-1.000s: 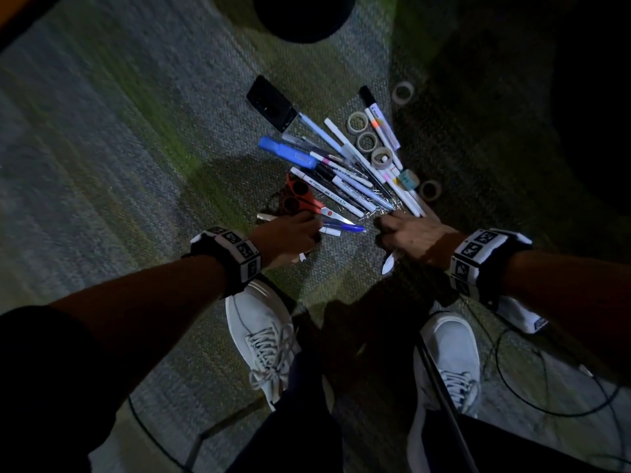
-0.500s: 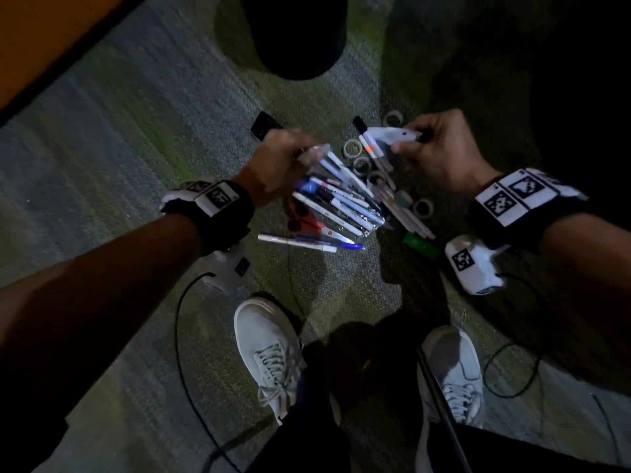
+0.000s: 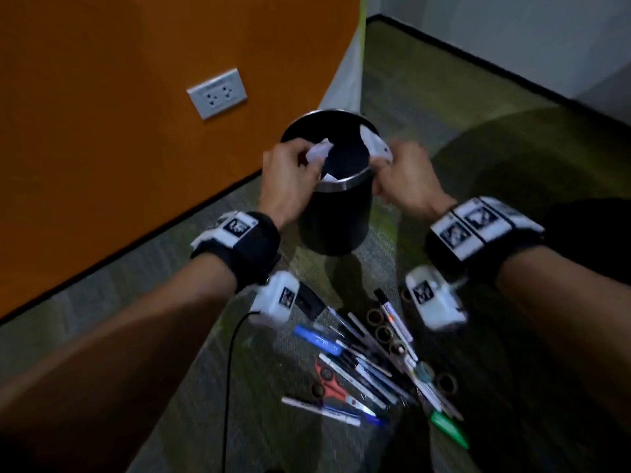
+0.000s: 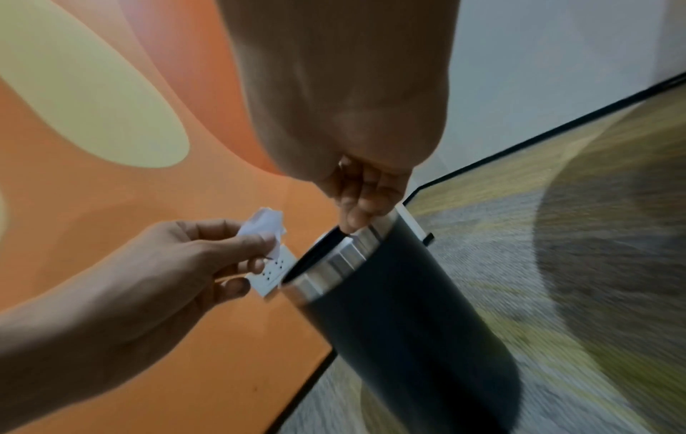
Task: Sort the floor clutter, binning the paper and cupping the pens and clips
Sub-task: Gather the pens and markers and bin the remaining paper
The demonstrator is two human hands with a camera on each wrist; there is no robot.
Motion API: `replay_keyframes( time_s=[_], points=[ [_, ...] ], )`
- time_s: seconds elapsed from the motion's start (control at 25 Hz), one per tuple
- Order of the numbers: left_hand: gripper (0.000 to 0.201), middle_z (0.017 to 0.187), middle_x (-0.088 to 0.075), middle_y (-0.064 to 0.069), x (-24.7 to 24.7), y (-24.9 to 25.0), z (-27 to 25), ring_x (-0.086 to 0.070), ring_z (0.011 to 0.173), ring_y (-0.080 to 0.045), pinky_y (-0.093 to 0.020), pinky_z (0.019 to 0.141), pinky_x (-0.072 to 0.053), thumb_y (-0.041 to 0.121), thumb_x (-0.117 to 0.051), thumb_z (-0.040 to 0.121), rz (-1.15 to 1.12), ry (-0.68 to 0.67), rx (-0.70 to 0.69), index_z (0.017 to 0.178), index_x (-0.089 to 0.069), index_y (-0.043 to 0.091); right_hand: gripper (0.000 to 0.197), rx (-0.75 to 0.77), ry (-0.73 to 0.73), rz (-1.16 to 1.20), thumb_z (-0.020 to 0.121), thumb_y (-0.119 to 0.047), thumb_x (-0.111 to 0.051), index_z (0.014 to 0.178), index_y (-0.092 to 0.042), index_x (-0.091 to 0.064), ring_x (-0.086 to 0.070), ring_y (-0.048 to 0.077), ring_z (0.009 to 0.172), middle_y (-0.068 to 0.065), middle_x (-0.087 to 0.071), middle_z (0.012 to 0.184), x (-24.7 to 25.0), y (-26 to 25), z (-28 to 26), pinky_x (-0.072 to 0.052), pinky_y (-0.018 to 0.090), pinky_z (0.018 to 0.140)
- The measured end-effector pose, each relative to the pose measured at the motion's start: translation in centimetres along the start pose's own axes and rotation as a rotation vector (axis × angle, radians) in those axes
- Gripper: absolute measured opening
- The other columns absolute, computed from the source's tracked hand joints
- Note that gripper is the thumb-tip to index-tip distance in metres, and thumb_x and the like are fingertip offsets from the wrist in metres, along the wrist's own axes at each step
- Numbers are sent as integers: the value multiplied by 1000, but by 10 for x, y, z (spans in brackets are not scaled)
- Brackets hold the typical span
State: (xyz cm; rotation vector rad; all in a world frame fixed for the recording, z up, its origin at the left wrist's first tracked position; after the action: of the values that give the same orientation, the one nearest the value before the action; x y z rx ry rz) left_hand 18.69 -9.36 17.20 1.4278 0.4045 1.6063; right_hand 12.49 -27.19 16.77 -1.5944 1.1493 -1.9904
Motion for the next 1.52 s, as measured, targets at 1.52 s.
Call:
replay_keyframes(
  time_s=[1.52],
  points=[
    [36,129,-42,-13,-203,-121,-216,-38,123,-34,-49,88,-45,4,-51,92,804,-968,-409,123,-62,19,22,-420,-464,-250,95,-14,-51,106,2,-60,-62,31,87,19,-61,91,-125,247,-141,-42,33,72]
  ],
)
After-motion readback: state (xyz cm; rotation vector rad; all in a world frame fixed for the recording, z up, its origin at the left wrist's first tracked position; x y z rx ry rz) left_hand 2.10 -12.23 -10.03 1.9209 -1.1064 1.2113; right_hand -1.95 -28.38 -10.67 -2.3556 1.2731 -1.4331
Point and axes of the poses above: each hand's wrist, its own z-axis towards the middle knuckle, its own x-axis out of the back of the hand, y = z × x, the point moved 2 cm from there along z, towards the middle knuckle
